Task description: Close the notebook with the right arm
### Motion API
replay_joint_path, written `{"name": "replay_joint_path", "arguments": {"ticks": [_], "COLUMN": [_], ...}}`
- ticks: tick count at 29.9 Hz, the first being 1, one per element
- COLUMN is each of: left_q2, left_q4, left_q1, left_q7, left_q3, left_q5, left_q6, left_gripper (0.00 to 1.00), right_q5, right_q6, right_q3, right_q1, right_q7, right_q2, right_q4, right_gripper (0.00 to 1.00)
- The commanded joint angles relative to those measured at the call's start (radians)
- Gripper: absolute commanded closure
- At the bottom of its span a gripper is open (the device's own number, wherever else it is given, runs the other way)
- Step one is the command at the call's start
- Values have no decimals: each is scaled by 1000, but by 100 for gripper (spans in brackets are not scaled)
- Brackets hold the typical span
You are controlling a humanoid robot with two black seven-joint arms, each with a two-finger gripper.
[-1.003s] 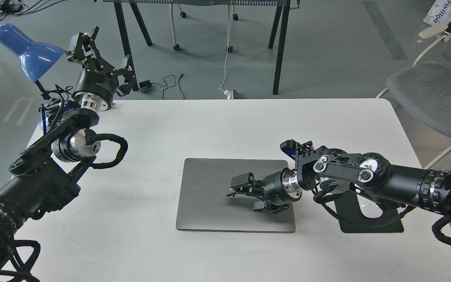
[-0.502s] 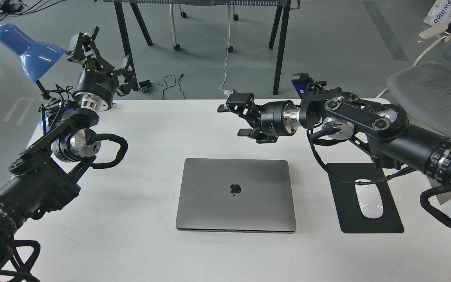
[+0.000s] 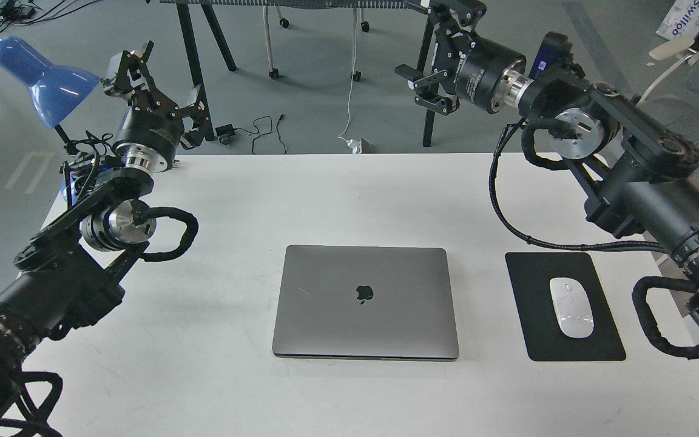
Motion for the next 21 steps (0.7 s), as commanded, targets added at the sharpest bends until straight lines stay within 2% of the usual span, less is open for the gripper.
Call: {"name": "replay_joint_path", "arguments": {"ticks": [1,5,18,21], "left_q2": [0,0,-2,-2], "left_q4": [0,0,0,0], "left_q1": [0,0,0,0], "left_q7": [0,0,0,0], "left_q3": [0,0,0,0], "left_q5": [0,0,0,0], "left_q6": [0,0,0,0], "left_gripper": [0,0,0,0], "right_q5": [1,1,5,94], "right_q6": [-41,-86,-83,-81], "right_q3": [121,192,230,287], "right_q1": [-32,-61,-148,-165], "right_q7": [10,14,14,1], "right_q2": [1,-2,-18,-13], "right_q4": [1,1,44,43], "right_gripper": [0,0,0,0]}}
